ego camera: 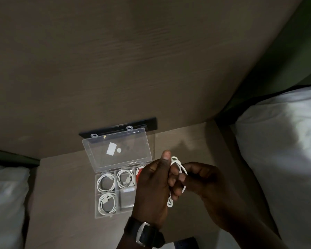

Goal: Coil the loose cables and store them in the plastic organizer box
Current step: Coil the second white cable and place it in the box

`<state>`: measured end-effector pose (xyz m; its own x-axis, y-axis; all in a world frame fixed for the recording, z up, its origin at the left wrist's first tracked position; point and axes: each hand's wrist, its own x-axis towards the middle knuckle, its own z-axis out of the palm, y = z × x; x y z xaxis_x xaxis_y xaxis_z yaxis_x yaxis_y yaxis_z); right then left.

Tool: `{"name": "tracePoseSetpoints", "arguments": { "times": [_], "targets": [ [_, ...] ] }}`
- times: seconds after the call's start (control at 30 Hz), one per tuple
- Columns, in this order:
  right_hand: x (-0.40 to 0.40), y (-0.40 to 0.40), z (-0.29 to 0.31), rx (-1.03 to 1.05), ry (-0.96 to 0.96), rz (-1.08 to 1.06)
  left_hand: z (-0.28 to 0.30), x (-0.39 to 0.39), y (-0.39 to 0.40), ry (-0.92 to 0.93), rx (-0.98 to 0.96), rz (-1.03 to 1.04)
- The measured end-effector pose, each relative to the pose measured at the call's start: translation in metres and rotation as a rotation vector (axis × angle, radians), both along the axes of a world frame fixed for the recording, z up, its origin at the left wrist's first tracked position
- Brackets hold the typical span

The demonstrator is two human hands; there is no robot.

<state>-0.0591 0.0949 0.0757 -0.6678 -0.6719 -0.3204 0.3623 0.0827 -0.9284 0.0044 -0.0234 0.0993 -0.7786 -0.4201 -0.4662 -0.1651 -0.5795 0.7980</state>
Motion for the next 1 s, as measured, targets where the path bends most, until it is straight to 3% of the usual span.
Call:
{"name": "tracePoseSetpoints", "arguments": {
  "times": [0.13,0.3,0.4,0.53,0.67,0.87,1.0],
  "targets": [
    [0.006,-0.006,-0.001,0.111,0.197,0.003,-0.004,0.004,0.002,-0.053,-0.181,0.012],
    [0.005,-0.012,0.001,0.136,0.333,-0.071,-0.013,0.006,0.003,-0.064,-0.639,0.151],
    [0.003,-0.012,0.003,0.112,0.228,-0.045,-0.022,0.015,-0.003,-0.06,-0.797,0.25],
    [0.008,-0.009,-0.003,-0.118,-0.332,-0.139,-0.041,0.031,0.006,-0.03,-0.869,0.221],
    [0.034,-0.015,-0.028,-0.098,-0.58,-0.212,-0.079,0.064,0.007,-0.13,-0.88,0.161],
    [0.076,-0.056,-0.08,0.048,-0.54,-0.207,-0.127,0.123,-0.022,-0.346,-1.005,0.028],
    [0.088,-0.098,-0.103,0.093,-0.328,-0.143,-0.137,0.131,-0.072,-0.316,-1.187,-0.047]
  ]
}}
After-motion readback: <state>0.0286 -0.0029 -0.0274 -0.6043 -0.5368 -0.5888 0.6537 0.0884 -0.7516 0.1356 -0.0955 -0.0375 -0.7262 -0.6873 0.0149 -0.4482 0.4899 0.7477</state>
